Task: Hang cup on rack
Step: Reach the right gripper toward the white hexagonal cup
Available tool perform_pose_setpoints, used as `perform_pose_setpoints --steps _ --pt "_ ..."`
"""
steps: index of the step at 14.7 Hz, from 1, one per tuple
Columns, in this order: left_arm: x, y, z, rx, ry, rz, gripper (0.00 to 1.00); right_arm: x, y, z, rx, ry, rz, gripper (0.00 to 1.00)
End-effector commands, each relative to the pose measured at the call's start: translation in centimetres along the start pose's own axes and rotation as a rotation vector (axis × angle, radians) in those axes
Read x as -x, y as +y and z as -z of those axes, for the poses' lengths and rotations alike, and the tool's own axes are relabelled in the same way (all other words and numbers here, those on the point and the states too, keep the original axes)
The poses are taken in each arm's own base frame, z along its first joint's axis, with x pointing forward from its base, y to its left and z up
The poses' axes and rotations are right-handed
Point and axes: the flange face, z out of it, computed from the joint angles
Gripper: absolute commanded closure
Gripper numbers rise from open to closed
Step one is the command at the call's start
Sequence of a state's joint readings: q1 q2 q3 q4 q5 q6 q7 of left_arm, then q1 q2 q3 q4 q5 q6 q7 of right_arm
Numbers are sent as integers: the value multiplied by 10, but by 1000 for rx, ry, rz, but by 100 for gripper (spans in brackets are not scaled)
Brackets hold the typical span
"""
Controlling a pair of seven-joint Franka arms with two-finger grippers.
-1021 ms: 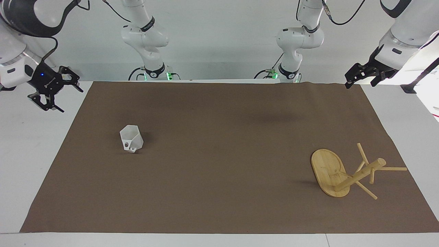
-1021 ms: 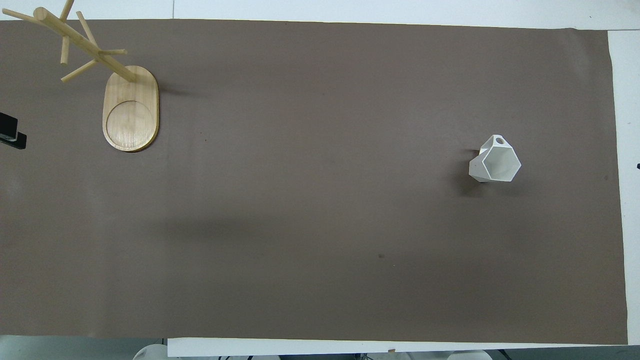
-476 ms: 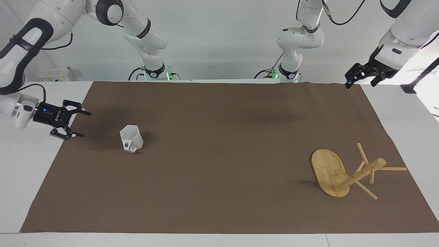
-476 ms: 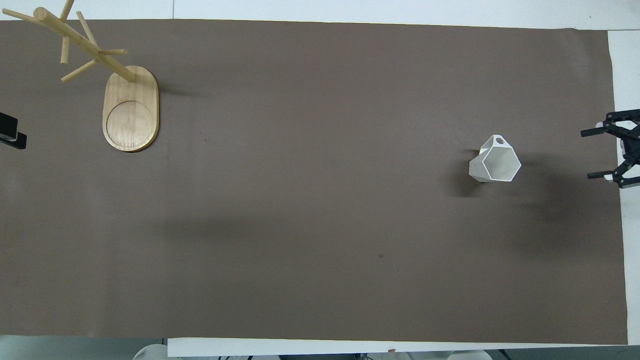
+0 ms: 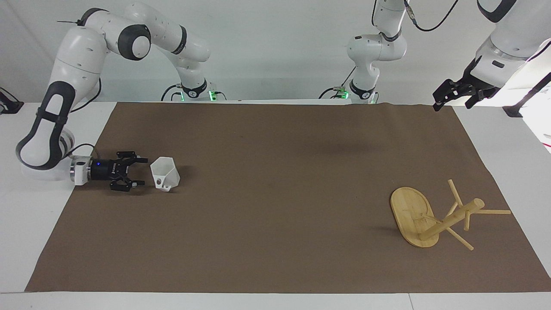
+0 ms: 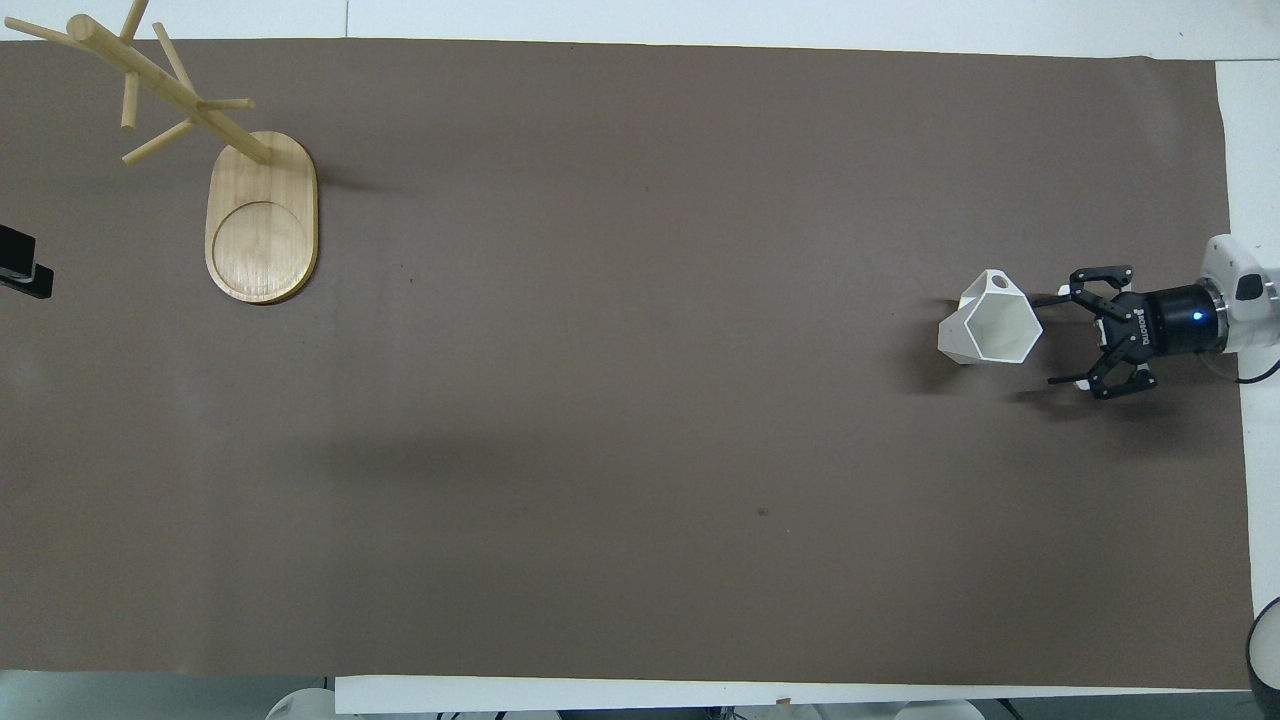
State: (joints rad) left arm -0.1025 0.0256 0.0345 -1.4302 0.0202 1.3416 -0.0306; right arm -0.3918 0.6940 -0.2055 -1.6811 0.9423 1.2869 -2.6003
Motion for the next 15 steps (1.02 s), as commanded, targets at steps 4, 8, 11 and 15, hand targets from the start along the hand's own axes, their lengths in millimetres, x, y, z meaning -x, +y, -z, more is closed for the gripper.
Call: perform_pose_setpoints --steps 4,8,11,15 --pt "7 -2 0 -19 -5 -4 0 -5 -4 -14 48 12 30 0" --pt "6 -2 0 -19 -3 -4 0 -6 2 -36 75 34 28 0" --pt "6 -3 1 -18 3 0 0 -9 8 -41 90 46 37 0" --pt "6 -2 -2 -19 -6 0 0 -10 7 -53 75 55 31 0"
